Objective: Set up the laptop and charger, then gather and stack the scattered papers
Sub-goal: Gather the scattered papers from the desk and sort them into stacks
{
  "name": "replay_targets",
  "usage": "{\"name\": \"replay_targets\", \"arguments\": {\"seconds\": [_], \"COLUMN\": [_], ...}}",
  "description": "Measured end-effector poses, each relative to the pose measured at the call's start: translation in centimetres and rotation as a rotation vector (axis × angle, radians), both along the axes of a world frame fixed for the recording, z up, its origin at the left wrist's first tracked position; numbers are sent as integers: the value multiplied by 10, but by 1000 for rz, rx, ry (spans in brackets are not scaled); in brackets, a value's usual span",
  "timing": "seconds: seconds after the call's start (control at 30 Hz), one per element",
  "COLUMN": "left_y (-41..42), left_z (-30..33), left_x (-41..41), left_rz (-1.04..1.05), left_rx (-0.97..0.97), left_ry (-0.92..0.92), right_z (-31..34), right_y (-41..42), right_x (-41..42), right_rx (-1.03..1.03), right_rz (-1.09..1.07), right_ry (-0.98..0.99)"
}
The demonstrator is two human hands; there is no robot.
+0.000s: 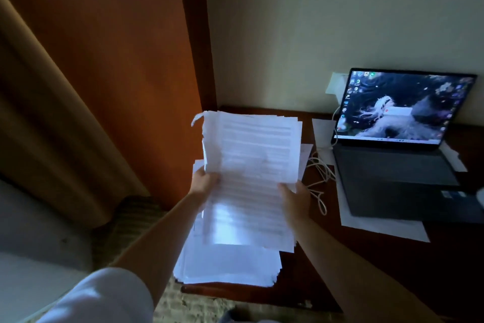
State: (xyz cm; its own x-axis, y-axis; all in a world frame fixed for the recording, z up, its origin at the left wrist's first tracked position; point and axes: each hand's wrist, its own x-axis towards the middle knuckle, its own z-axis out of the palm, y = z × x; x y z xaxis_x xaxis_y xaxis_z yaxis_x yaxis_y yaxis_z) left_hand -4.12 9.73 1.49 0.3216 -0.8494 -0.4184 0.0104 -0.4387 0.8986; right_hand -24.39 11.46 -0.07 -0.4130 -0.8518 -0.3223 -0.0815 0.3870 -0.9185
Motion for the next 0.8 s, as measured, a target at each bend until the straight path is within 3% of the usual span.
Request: {"name": "replay_targets", "arguments": {"seconds": [0.07,0.13,0.23,0.3,0.57,0.8], "left_y": [-15,-30,-43,-49,-56,-33], "left_z": [-6,-16,-25,-27,-29,13], "left_x": [-6,-13,-20,-19,-11,-5], "left_rz": [-145,-252,-377,-389,-325,-28], "left_rx": [74,150,238,243,178,92], "left_ry": [-119,-260,-357,-364,-184,34], "right_z": [-12,-27,-26,-24,7,40], "right_y": [-4,-7,-12,-16,-12,-21], "right_x": [2,3,4,2,12,17], "right_rx": [30,102,171,158,-78,-325], "right_rz": [-93,-146,-169,-138,8,-38], "right_ry": [279,373,56,33,275,94]}}
